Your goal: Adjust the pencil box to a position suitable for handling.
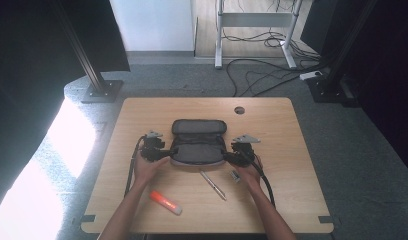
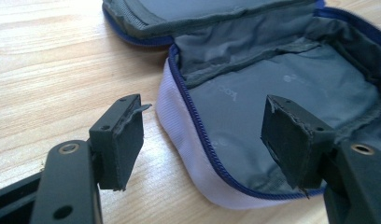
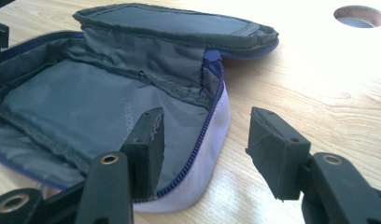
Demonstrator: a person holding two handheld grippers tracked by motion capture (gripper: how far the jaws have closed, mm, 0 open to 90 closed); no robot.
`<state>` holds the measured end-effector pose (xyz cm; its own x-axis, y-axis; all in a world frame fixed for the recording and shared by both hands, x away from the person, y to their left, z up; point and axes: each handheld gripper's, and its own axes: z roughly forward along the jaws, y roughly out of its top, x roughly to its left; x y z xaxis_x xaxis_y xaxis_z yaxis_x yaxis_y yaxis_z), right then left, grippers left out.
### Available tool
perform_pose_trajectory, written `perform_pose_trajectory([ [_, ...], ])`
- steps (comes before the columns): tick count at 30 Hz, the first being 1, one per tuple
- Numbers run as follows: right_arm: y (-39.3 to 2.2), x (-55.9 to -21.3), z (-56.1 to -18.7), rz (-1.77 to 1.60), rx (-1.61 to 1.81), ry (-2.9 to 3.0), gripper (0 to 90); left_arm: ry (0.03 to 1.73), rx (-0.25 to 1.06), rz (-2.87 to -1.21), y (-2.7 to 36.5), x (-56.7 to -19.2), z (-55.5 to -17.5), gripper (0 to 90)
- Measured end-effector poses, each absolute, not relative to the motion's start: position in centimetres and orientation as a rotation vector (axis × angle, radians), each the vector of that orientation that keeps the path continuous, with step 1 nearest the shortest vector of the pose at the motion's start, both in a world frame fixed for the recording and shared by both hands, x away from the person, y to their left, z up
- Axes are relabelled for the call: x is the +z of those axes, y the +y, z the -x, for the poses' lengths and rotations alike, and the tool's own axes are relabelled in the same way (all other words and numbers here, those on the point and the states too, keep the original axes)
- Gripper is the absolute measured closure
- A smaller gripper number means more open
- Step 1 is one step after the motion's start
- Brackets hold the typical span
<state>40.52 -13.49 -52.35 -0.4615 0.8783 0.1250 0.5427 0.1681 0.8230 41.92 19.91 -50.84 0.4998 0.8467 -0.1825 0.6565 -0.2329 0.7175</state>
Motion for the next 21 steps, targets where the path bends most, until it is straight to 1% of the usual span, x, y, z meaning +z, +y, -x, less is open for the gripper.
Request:
perform_pose_trajectory([
  [6, -14.5, -52.0, -39.8, -1.324, 1.236, 2.089, 41.2, 1.194, 0.331, -1.982, 20.0, -50.2, -40.9, 32.2],
  [11, -15.3, -51.8, -39.1, -1.297, 1.254, 2.073, 40.6, 1.187, 0.347, -1.980, 20.7, -50.3, -40.0, 32.2],
  [21, -16.7, -51.6, -38.2, -1.289, 1.257, 2.072, 39.0, 1.169, 0.336, -1.980, 21.7, -50.3, -39.4, 32.0],
])
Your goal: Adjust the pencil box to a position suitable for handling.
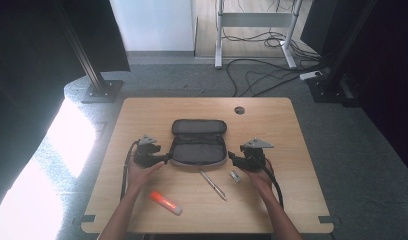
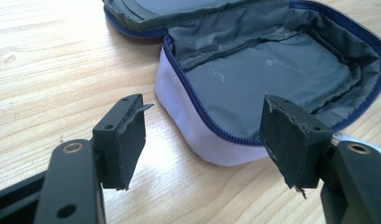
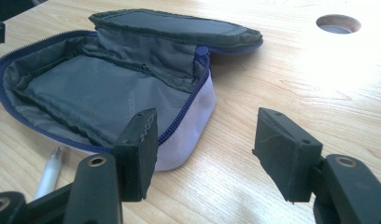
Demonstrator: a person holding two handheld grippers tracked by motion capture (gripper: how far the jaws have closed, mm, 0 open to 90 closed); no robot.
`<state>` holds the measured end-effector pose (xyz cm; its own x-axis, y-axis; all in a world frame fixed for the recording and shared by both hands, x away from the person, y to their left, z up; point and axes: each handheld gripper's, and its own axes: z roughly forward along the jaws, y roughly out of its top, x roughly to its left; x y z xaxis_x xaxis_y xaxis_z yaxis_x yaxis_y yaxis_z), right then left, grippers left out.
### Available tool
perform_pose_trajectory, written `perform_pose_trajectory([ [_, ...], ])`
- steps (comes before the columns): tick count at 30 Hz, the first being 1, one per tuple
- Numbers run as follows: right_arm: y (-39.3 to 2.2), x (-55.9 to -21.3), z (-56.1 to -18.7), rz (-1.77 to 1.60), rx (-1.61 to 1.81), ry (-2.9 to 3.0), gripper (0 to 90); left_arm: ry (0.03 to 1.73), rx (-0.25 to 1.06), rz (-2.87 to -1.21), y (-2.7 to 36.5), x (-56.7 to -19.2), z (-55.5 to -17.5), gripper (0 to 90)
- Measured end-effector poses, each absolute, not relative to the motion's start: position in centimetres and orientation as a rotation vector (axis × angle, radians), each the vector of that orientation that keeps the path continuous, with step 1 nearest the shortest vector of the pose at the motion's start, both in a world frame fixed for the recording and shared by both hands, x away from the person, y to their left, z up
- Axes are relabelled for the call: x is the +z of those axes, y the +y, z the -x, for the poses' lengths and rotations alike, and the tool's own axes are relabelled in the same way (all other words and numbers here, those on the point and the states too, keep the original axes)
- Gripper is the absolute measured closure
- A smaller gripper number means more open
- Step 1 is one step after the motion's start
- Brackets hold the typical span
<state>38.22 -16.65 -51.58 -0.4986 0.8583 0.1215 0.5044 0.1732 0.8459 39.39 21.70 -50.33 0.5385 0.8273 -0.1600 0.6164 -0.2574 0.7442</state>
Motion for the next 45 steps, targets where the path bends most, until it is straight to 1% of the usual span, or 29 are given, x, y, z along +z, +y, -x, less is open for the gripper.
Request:
perform_pose_trajectory([
  [6, -17.1, -51.7, -37.4, -1.287, 1.248, 2.073, 38.2, 1.146, 0.332, -1.970, 22.6, -50.4, -38.3, 32.0],
  [11, -17.6, -51.5, -36.0, -1.276, 1.277, 2.059, 38.6, 1.126, 0.340, -1.979, 23.1, -50.3, -37.3, 32.0],
  [20, -19.1, -51.8, -33.9, -1.286, 1.270, 2.053, 38.3, 1.124, 0.335, -1.955, 24.2, -50.4, -35.4, 31.9],
  [24, -19.7, -52.3, -32.9, -1.287, 1.260, 2.050, 38.2, 1.119, 0.332, -1.974, 24.5, -50.5, -34.6, 31.4],
  [32, -20.8, -52.5, -31.0, -1.284, 1.261, 2.064, 38.4, 1.136, 0.309, -1.937, 25.7, -51.1, -32.7, 32.1],
  [38, -21.3, -53.0, -30.3, -1.283, 1.242, 2.079, 38.1, 1.151, 0.302, -1.928, 26.3, -51.6, -32.6, 32.1],
  [45, -21.1, -53.8, -30.2, -1.289, 1.210, 2.113, 37.3, 1.176, 0.300, -1.881, 27.4, -51.8, -31.9, 31.7],
])
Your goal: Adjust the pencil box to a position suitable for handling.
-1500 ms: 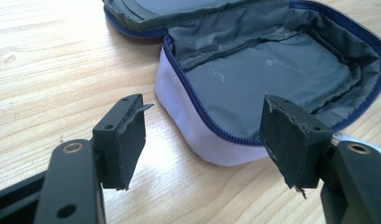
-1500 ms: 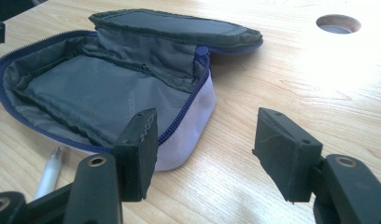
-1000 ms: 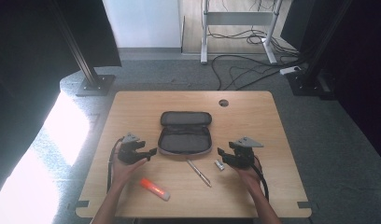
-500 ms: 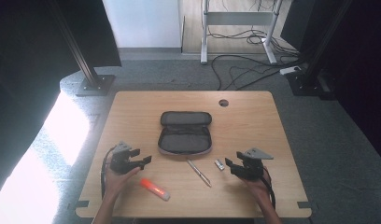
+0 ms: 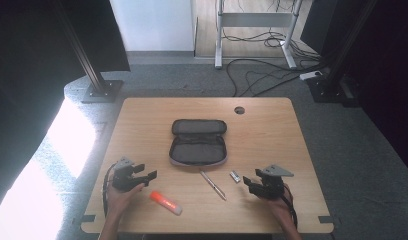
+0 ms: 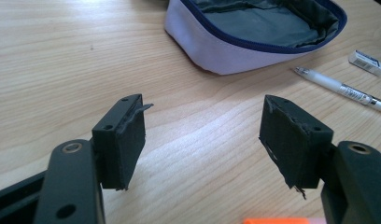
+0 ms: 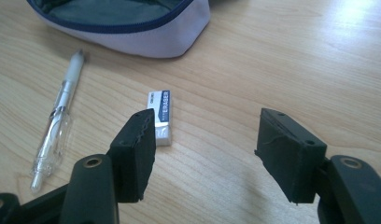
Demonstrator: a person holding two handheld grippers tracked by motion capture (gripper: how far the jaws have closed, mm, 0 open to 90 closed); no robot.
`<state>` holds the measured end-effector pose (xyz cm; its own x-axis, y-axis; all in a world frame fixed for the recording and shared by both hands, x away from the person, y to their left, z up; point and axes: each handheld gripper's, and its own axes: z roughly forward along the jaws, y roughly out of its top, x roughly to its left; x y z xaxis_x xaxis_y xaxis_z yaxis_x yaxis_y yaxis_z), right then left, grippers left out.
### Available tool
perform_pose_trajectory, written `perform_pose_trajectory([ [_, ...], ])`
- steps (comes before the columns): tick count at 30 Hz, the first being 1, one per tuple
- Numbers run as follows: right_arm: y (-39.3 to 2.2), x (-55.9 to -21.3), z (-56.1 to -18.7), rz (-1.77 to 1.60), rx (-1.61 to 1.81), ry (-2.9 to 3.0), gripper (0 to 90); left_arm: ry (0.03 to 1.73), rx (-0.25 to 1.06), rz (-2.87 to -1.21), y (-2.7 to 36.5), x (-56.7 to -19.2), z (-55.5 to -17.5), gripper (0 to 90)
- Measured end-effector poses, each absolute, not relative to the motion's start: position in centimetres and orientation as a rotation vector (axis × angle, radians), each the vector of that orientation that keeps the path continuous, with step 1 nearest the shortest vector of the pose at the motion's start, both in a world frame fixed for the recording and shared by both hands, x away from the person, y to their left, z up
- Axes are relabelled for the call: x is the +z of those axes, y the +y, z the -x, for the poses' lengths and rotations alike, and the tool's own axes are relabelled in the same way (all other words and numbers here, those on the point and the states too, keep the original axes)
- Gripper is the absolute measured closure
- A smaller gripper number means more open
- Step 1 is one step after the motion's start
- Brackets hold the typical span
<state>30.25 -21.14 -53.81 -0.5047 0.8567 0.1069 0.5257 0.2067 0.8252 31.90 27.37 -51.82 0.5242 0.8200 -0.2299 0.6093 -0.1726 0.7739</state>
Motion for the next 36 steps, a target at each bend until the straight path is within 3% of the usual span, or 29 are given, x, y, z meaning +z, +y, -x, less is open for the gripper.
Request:
perform_pose_trajectory([
  [36, -17.5, -54.8, -31.9, -1.263, 1.155, 2.187, 43.5, 1.231, 0.283, -1.874, 28.2, -52.9, -31.9, 32.3],
])
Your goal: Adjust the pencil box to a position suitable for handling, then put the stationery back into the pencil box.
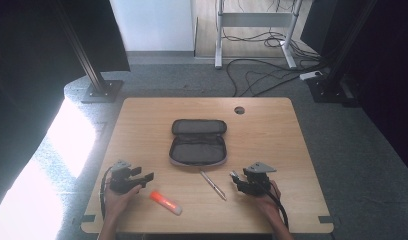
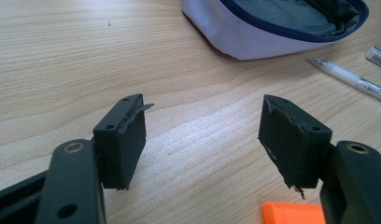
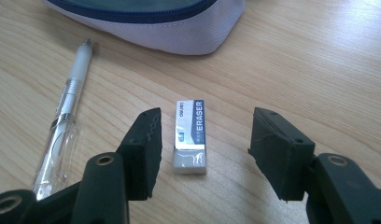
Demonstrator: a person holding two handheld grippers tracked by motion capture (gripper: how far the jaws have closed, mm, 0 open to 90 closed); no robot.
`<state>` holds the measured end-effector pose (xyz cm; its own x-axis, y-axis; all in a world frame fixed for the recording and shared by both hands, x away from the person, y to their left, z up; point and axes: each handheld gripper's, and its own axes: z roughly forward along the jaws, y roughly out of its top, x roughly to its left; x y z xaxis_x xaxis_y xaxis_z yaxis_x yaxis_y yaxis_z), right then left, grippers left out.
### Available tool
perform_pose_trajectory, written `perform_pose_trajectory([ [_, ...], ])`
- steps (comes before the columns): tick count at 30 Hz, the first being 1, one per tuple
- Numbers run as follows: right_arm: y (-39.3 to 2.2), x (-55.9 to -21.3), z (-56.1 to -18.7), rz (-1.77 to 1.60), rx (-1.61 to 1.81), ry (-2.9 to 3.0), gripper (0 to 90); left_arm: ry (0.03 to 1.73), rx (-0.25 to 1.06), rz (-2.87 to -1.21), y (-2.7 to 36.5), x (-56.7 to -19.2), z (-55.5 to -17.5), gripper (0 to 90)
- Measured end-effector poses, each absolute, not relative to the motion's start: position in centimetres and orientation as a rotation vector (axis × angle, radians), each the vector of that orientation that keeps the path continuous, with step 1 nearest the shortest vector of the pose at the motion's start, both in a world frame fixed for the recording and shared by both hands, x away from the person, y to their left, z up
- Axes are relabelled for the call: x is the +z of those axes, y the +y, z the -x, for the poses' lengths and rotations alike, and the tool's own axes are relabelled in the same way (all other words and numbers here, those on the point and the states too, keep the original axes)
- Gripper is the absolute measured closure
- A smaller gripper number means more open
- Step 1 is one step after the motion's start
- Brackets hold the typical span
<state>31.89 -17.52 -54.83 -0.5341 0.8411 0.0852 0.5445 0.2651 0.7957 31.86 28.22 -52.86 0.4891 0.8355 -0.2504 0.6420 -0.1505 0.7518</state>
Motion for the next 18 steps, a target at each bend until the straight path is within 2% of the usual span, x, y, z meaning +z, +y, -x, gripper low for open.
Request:
perform_pose_trajectory([
  [10, -16.87, -55.31, -32.73, -1.288, 1.122, 2.208, 49.2, 1.230, 0.284, -1.875, 28.23, -52.87, -32.00, 32.2],
  [16, -16.56, -55.30, -32.75, -1.276, 1.110, 2.206, 57.0, 1.230, 0.280, -1.876, 28.25, -52.92, -32.05, 32.2],
  [18, -16.48, -55.29, -32.70, -1.251, 1.079, 2.202, 64.2, 1.231, 0.279, -1.879, 28.21, -52.94, -32.06, 32.2],
])
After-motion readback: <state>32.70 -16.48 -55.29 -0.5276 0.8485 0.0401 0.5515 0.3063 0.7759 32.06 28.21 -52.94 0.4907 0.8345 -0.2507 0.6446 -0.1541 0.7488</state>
